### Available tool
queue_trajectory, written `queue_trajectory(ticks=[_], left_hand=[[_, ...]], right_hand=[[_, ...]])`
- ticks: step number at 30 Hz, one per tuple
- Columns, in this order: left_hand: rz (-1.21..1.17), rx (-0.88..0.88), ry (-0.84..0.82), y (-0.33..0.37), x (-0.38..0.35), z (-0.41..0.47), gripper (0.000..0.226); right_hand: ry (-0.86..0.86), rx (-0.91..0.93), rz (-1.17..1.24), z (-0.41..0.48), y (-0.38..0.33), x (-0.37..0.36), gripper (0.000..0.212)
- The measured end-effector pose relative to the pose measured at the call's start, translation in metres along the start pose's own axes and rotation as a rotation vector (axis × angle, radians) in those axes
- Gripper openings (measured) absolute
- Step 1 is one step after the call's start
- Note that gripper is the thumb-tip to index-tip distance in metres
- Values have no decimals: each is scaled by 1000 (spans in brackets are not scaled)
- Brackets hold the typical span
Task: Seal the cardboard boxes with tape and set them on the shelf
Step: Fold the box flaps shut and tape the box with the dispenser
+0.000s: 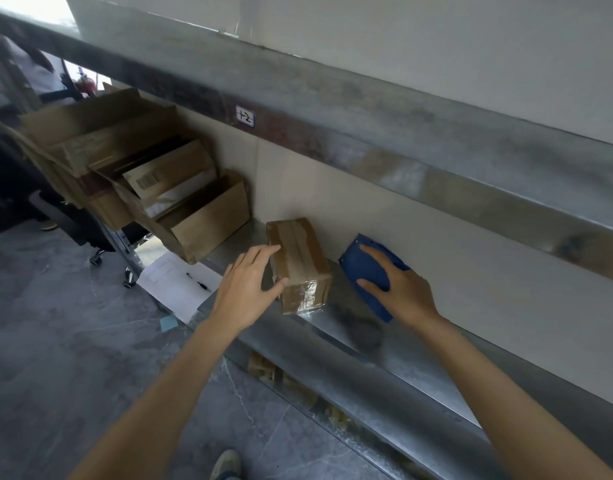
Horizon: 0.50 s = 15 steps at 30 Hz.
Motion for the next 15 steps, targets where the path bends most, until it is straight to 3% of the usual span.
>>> queue_trajectory(ticks=[3, 10, 15], left_hand=[[-80, -14, 5, 7, 3, 8, 49], [-374, 18, -69, 18, 6, 27, 32], [-477, 16, -221, 21, 9, 31, 33]], right_hand=[[27, 74, 53, -5, -16, 19, 61], [-125, 296, -59, -14, -51, 29, 52], [-121, 452, -191, -24, -62, 22, 50]])
Point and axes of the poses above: each hand's wrist, its own z-axis towards the middle knuckle, its own x-axis out of the back of the hand, y = z × x, the point moved 4 cm from there along z, towards the middle knuckle, and after that the axes turned 4 degrees about z, right-handed, at the moved point
